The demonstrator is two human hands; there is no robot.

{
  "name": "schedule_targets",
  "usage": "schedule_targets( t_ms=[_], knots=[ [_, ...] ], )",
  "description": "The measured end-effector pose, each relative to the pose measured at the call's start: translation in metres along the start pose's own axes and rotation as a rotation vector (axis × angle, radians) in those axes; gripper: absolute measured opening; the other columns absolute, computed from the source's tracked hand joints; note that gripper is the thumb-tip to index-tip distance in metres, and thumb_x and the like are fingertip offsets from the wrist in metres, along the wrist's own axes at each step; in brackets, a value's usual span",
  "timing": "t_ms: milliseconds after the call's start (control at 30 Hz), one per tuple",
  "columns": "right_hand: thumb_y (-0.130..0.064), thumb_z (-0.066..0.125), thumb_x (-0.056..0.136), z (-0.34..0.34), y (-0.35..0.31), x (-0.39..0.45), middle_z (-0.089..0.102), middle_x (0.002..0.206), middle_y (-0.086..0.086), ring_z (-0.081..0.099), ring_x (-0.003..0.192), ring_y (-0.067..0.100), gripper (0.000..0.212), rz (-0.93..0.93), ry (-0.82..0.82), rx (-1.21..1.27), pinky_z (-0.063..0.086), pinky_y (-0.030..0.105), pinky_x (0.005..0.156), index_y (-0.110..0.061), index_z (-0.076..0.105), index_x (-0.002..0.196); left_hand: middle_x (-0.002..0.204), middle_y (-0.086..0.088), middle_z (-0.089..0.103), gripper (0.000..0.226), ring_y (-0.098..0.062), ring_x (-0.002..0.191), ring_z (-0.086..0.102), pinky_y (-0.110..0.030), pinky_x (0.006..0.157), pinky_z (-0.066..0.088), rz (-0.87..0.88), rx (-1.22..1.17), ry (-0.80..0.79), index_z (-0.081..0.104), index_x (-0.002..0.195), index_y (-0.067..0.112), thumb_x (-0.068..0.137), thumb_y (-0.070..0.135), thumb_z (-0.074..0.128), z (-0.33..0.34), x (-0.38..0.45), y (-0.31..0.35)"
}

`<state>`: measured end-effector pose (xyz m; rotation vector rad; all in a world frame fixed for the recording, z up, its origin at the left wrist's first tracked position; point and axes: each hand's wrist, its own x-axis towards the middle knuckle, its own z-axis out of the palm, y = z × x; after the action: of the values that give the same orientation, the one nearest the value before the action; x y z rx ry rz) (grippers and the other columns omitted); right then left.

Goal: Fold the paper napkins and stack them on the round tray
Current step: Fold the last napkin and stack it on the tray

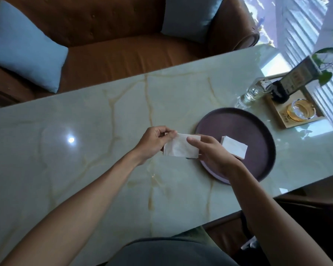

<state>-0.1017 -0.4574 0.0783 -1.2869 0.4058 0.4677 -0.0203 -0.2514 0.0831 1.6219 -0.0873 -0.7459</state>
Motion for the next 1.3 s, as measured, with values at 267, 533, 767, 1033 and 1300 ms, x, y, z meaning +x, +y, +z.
schedule_targets(
  t_ms=[267, 533, 767, 1033, 1300],
  knots=[
    [-0.010, 0.070, 0.096, -0.072, 0.005, -0.024, 0.079, 0.090, 0.002, 0.073, 0.082, 0.014, 0.007, -0.054, 0.314, 0.096, 0.059, 0.025, 0.070, -0.006, 0.074, 0.099, 0.105, -0.013, 0.079, 0.026, -0.014, 0.084, 0.076, -0.027, 0.071, 0.061, -0.128, -0.045, -0.124, 0.071, 0.116, 0.000, 0.093, 0.011, 0.073, 0.073, 0.043, -0.004],
    [-0.009, 0.072, 0.090, -0.157, 0.032, -0.032, 0.081, 0.087, -0.005, 0.073, 0.072, 0.010, 0.010, 0.030, 0.575, 0.103, 0.057, 0.024, 0.062, -0.012, 0.080, 0.089, 0.094, -0.013, 0.077, 0.014, -0.016, 0.076, 0.071, -0.033, 0.072, 0.063, -0.231, 0.051, -0.024, 0.072, 0.103, -0.002, 0.091, 0.006, 0.074, 0.162, 0.096, -0.029],
    [-0.009, 0.071, 0.086, -0.205, 0.061, -0.022, 0.077, 0.077, -0.002, 0.070, 0.073, 0.014, 0.010, 0.112, 0.725, 0.106, 0.056, 0.031, 0.067, -0.014, 0.079, 0.085, 0.089, -0.005, 0.072, 0.001, -0.012, 0.076, 0.067, -0.026, 0.068, 0.062, -0.284, 0.135, -0.011, 0.072, 0.092, 0.007, 0.092, 0.007, 0.073, 0.211, 0.134, -0.049],
    [-0.003, 0.065, 0.083, -0.226, 0.086, 0.003, 0.076, 0.100, 0.005, 0.071, 0.092, 0.021, 0.023, 0.217, 0.816, 0.004, 0.056, 0.031, 0.074, -0.009, 0.073, 0.104, 0.086, -0.008, 0.074, 0.005, -0.015, 0.072, 0.063, -0.026, 0.065, 0.054, -0.295, 0.341, 0.091, 0.076, 0.089, 0.007, 0.087, 0.011, 0.078, 0.227, 0.156, -0.073],
    [-0.013, 0.065, 0.083, -0.222, 0.098, 0.012, 0.066, 0.091, -0.009, 0.063, 0.080, 0.006, 0.022, 0.258, 0.915, -0.125, 0.046, 0.023, 0.066, -0.020, 0.061, 0.103, 0.075, 0.012, 0.068, 0.011, -0.002, 0.068, 0.063, -0.008, 0.062, 0.046, -0.241, 0.536, 0.143, 0.072, 0.084, 0.024, 0.081, 0.021, 0.082, 0.229, 0.164, -0.076]
  ],
)
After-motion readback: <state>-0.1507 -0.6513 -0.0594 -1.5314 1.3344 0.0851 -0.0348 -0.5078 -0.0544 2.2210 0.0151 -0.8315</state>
